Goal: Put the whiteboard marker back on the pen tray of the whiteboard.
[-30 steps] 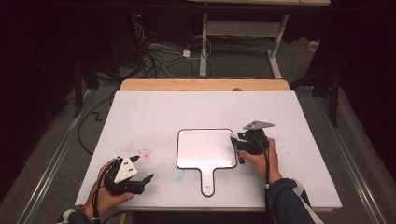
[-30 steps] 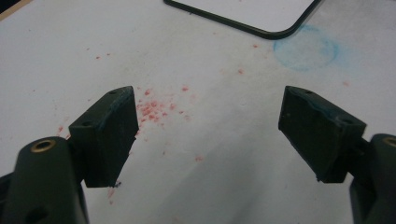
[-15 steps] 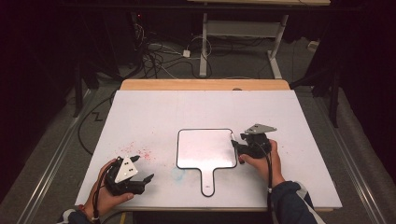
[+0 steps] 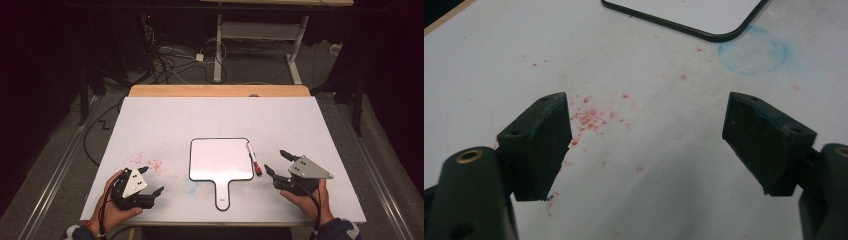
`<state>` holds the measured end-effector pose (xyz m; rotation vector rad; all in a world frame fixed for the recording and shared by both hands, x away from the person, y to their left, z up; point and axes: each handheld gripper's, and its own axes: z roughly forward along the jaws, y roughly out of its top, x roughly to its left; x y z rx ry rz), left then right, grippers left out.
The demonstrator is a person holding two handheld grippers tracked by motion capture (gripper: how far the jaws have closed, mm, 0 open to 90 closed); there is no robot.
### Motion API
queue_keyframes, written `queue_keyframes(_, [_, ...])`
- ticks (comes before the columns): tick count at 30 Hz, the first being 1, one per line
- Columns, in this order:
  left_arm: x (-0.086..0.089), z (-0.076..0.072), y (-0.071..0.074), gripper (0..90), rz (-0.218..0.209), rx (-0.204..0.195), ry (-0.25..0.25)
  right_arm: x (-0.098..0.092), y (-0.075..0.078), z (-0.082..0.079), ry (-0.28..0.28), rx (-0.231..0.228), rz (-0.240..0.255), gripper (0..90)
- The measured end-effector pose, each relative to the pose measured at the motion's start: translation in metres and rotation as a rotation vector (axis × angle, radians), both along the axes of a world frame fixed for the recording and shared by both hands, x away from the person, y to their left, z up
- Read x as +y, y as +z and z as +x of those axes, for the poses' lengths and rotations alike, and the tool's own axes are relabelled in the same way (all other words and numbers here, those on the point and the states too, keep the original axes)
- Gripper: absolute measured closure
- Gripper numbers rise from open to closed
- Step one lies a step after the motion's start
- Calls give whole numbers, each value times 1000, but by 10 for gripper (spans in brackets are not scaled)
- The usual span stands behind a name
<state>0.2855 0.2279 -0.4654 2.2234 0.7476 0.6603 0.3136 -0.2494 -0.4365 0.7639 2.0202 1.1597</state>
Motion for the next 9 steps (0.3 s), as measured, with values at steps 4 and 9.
queue_keyframes(4, [-1,1,0,185,0,-2,2,-9,-5,-11,-49,8,12,260])
queue_keyframes(9, [-2,2,1,185,3,-7,3,-9,-5,-13,-54,6,12,247])
